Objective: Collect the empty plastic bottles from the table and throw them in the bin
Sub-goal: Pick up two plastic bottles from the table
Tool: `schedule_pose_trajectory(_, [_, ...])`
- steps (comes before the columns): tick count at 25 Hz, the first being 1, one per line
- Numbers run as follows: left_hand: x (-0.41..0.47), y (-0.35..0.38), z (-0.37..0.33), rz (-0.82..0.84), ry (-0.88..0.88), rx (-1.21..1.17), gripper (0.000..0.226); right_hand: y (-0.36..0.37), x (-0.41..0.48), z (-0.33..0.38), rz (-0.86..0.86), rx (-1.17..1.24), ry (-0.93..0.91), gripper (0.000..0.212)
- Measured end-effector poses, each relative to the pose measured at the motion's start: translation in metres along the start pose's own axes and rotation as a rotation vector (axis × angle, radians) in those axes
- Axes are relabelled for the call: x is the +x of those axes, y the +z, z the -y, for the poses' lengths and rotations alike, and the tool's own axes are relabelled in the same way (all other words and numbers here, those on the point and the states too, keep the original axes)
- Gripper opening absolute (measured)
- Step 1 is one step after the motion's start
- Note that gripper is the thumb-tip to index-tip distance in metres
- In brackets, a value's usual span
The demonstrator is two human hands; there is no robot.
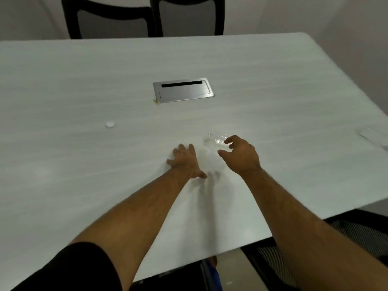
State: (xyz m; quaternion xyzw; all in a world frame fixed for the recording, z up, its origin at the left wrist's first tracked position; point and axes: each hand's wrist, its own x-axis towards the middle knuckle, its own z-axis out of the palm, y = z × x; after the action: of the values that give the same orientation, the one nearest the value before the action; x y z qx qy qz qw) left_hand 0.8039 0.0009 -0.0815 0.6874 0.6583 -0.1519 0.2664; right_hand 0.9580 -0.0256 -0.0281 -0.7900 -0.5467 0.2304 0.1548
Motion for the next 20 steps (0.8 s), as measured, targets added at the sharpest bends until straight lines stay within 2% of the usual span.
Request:
schedule_pose_trajectory(2, [0.012,0.007,-0.012,0.054,-0.088,0.065,0.138,0.007,0.037,-0.026,-0.045,-0.227,-0.138,0.057])
schedule_pose_trajectory(4, [0.015,0.008,-0.015,0.060,-0.107,0.079,0.140,0.017,0.067,-0.040,-0.027,-0.353,-0.299,0.065])
schedule_pose_trajectory(7, [0.018,0.010,-0.013,0.057,-0.109,0.067,0.138,0.028,0.091,-0.042,0.063,-0.422,-0.405,0.062])
schedule_pose_trajectory(12, [0.020,0.015,-0.011,0.044,-0.114,0.054,0.136,0.036,0.103,-0.030,0.180,-0.270,-0.352,0.043])
schedule_pose_trajectory(17, [0.021,0.021,-0.006,0.024,-0.086,0.020,0.134,0.052,0.097,-0.026,0.161,-0.090,-0.317,0.049])
schedule_pose_trajectory(20, [0.018,0.037,0.005,-0.088,-0.043,-0.018,0.128,0.063,0.092,-0.028,0.176,0.046,-0.330,0.055])
